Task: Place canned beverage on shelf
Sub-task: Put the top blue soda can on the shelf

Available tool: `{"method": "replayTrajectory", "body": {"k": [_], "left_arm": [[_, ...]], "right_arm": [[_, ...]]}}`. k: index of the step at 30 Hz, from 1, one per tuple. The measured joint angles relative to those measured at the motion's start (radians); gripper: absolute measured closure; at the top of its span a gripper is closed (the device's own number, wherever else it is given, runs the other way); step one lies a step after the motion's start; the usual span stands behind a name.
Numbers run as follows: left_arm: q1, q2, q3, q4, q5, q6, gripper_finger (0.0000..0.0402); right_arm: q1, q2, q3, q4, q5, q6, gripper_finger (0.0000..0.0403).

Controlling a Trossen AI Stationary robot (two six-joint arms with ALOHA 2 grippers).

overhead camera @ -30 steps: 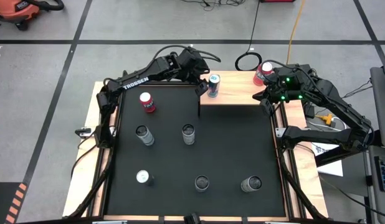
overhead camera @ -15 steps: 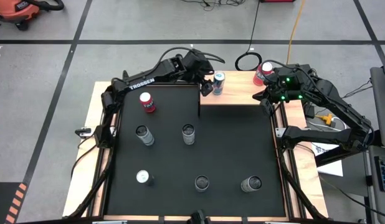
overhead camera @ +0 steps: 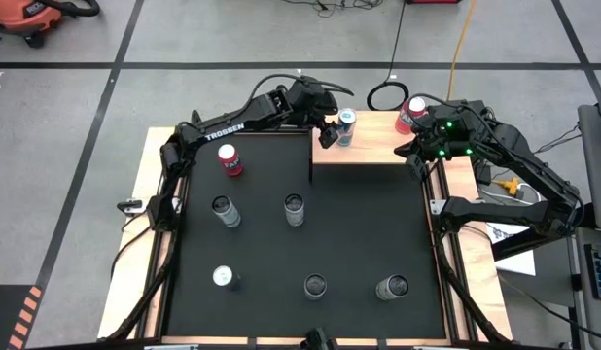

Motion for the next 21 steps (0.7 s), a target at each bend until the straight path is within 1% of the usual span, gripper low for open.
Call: {"method": "replayTrajectory", "body": {"k": [7,9,13,16,21], "left_arm": [[0.002,0.0,0.0,-0.106,-0.001,0.0,0.0135],[0.004,0.0,0.0,-0.118,-0.016,0.0,0.0135],[0.005,0.0,0.0,-0.067,-0.065,0.001,0.0135],[0.005,-0.001,0.0,-0.024,-0.068,0.0,0.0135],[0.005,0.002,0.0,-0.021,-0.057,-0.001,0.0135]], "right_arm": [[0.0,0.0,0.0,0.0,0.0,0.0,0.0403],[0.0,0.0,0.0,0.0,0.001,0.0,0.0403],[0.0,0.0,0.0,0.0,0.001,0.0,0.0403],[0.0,0.0,0.0,0.0,0.001,0.0,0.0403],[0.0,0.0,0.0,0.0,0.001,-0.001,0.0403]]}}
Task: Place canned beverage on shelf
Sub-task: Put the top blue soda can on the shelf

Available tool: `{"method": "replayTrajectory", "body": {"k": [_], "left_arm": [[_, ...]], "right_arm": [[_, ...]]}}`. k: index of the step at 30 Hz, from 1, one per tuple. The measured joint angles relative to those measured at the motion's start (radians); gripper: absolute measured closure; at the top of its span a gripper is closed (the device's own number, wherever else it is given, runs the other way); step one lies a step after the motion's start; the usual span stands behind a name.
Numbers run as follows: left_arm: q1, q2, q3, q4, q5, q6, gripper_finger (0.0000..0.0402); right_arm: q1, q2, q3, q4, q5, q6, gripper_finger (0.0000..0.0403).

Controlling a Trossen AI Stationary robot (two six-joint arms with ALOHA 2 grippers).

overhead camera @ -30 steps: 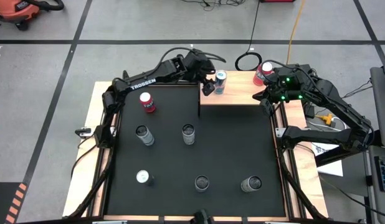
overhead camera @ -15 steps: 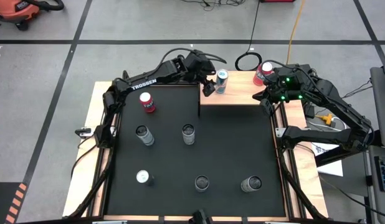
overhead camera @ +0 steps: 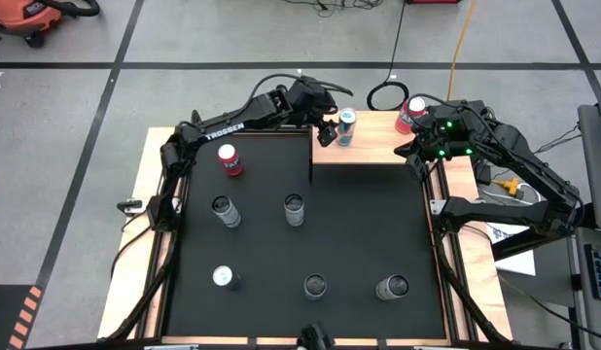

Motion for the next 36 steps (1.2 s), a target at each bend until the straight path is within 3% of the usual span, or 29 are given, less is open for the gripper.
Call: {"method": "replayTrajectory", "body": {"k": [22,36], "left_arm": [[-0.006,0.072,0.0,0.147,0.034,-0.002,0.0135],[-0.013,0.039,0.0,-0.045,0.022,-0.001,0.0135]], "right_arm": [[0.0,0.0,0.0,0.0,0.0,-0.01,0.0403],[0.0,0.0,0.0,0.023,0.0,-0.025,0.0403]]}}
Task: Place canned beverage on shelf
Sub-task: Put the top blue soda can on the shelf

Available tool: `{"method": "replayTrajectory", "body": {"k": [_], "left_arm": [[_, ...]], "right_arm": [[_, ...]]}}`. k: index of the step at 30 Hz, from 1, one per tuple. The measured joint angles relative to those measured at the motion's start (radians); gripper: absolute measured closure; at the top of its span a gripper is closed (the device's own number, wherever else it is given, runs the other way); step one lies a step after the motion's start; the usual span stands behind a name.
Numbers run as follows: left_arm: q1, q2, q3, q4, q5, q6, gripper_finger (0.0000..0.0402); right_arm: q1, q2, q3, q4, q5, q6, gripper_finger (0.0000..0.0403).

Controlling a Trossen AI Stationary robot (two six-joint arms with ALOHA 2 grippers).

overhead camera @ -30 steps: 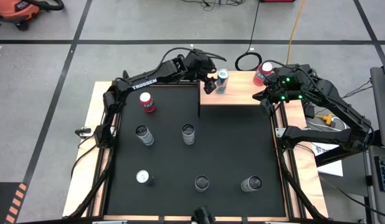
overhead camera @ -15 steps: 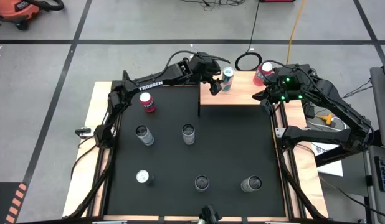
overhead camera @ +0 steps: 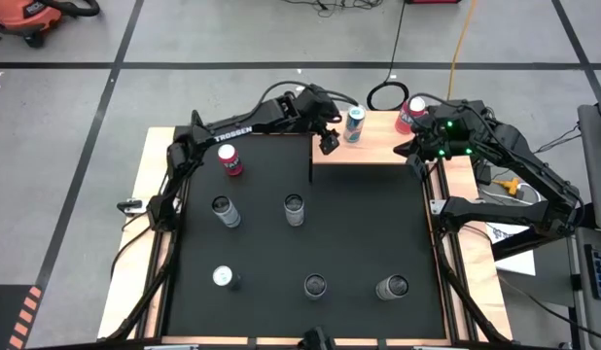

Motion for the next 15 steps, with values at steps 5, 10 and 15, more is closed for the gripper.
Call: {"method": "replayTrajectory", "body": {"k": [5,10,15], "left_arm": [[0.0,-0.069,0.0,-0.033,-0.006,0.005,0.0135],[0.0,-0.159,0.0,-0.071,-0.006,0.007,0.0135],[0.0,-0.231,0.001,-0.164,-0.008,0.007,0.0135]], "right_arm": [[0.0,0.0,0.0,0.071,0.0,0.001,0.0403],[0.0,0.0,0.0,0.155,-0.002,0.091,0.0403],[0.0,0.0,0.0,0.189,-0.003,0.137,0.0403]]}}
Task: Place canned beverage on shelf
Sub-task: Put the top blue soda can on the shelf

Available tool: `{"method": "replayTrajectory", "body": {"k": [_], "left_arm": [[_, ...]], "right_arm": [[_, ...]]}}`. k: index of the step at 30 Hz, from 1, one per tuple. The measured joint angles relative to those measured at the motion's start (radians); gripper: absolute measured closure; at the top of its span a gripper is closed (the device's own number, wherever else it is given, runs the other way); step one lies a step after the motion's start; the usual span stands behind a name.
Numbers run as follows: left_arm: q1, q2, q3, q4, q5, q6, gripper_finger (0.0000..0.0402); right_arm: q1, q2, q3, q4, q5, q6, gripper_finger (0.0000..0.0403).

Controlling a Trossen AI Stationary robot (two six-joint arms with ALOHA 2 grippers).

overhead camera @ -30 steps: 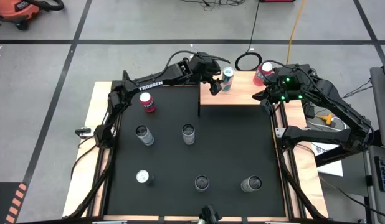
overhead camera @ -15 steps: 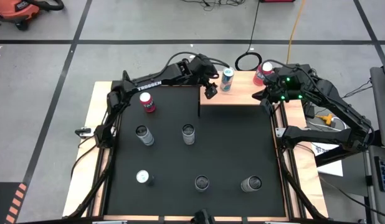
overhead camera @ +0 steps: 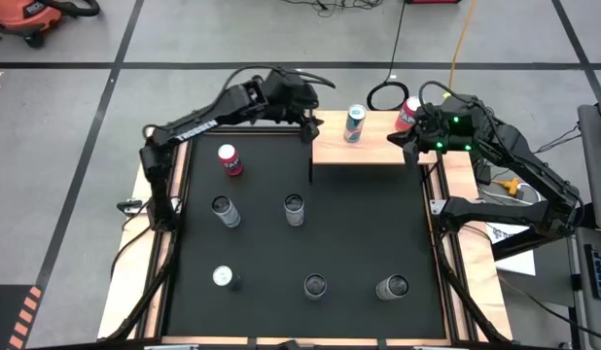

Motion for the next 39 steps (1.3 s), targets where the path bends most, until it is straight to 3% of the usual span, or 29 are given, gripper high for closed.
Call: {"method": "replayTrajectory", "body": {"k": [16,31,39], "left_arm": [[0.0,-0.09,0.0,-0.116,-0.014,-0.007,0.0135],[0.0,-0.09,0.0,-0.121,-0.014,-0.007,0.0135],[0.0,-0.09,0.0,-0.144,-0.014,-0.006,0.0135]], "right_arm": [[0.0,0.031,0.0,0.002,-0.003,-0.102,0.0403],[0.0,0.123,0.0,0.039,-0.005,-0.027,0.0402],[0.0,0.122,0.0,0.064,-0.001,-0.09,0.0345]]}}
